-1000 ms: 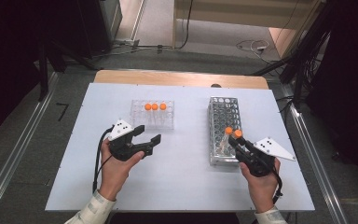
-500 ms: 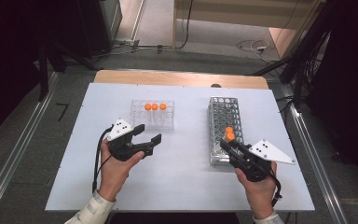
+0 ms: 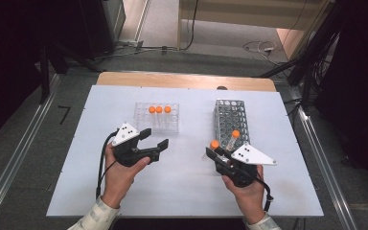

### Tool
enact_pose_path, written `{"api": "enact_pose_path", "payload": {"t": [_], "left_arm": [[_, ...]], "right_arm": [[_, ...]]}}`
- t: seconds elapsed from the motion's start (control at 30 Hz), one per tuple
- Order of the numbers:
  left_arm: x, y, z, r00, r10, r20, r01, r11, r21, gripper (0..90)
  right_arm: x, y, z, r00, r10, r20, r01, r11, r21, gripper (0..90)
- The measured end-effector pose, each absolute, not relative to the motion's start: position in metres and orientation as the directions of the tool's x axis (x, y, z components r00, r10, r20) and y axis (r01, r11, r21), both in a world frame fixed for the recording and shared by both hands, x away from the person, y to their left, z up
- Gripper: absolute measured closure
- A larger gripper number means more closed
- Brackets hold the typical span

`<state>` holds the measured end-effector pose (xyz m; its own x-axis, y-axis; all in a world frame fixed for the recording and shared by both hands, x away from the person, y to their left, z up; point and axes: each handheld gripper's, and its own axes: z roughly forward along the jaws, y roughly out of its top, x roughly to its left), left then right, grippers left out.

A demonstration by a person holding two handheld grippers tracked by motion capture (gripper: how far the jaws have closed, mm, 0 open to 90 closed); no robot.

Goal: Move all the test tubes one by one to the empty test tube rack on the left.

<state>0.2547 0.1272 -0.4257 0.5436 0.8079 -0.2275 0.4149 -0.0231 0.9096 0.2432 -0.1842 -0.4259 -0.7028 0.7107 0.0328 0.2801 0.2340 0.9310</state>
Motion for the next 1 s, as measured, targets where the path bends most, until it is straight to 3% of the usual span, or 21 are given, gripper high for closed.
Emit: {"api": "enact_pose_path", "payload": {"t": [0.77, 1.0], "left_arm": [[0.242, 0.099, -0.417, 0.645, 0.734, -0.215, 0.386, -0.070, 0.920, 26.0], [0.239, 0.084, -0.416, 0.683, 0.702, -0.200, 0.374, -0.101, 0.922, 35.4]], "right_arm": [[0.249, -0.142, -0.445, -0.759, 0.651, 0.025, 0.302, 0.318, 0.899, 71.6], [0.250, -0.129, -0.449, -0.772, 0.635, 0.027, 0.301, 0.328, 0.895, 71.6]]}}
